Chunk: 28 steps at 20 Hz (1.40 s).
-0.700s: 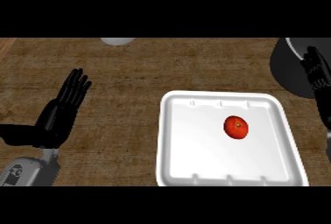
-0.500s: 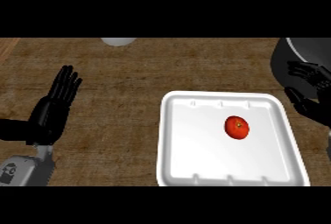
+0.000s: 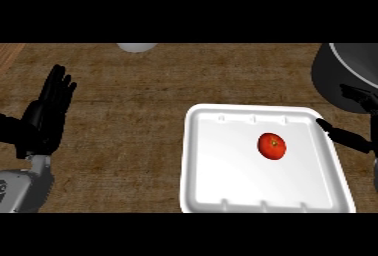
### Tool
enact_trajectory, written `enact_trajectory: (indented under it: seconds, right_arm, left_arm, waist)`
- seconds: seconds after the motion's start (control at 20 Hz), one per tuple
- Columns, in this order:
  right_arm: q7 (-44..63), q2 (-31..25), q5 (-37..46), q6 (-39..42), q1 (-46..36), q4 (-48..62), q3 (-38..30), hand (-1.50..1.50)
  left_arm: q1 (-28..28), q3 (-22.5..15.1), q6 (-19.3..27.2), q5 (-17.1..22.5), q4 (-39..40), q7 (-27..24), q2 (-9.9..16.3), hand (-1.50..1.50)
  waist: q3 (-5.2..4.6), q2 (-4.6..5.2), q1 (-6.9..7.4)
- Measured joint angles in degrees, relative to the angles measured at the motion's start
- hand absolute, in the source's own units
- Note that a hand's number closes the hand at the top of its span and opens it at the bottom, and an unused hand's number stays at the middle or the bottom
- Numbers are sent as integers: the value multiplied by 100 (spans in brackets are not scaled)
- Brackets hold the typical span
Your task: Pick the tomato from the tray and place it in the pot
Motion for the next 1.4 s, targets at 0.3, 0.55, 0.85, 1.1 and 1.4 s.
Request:
enact_trajectory:
  seconds: [0.3,0.55,0.85,1.1,1.4]
  right_arm:
    - [-150,-259,-56,558,365,-687,-78,-150]
    - [1059,-873,131,1223,344,-1457,355,-150]
    - [2612,-1452,564,2045,43,-2110,1155,-150]
    - [4073,-1487,724,2646,-340,-2754,1771,-150]
    - [5104,-952,973,3010,-514,-3020,2076,-150]
  left_arm:
    - [201,108,71,-161,-239,240,-54,0]
    - [175,102,110,-236,-316,379,-77,0]
    - [189,98,95,-295,-345,351,-117,0]
    - [196,31,150,-409,-410,406,-207,0]
    - [162,253,-27,-418,-379,502,-231,0]
  waist:
    - [-5,-33,-63]
    - [-15,-48,-82]
    - [-23,-44,-28]
    - [-18,-42,-18]
    - [-10,-32,-34]
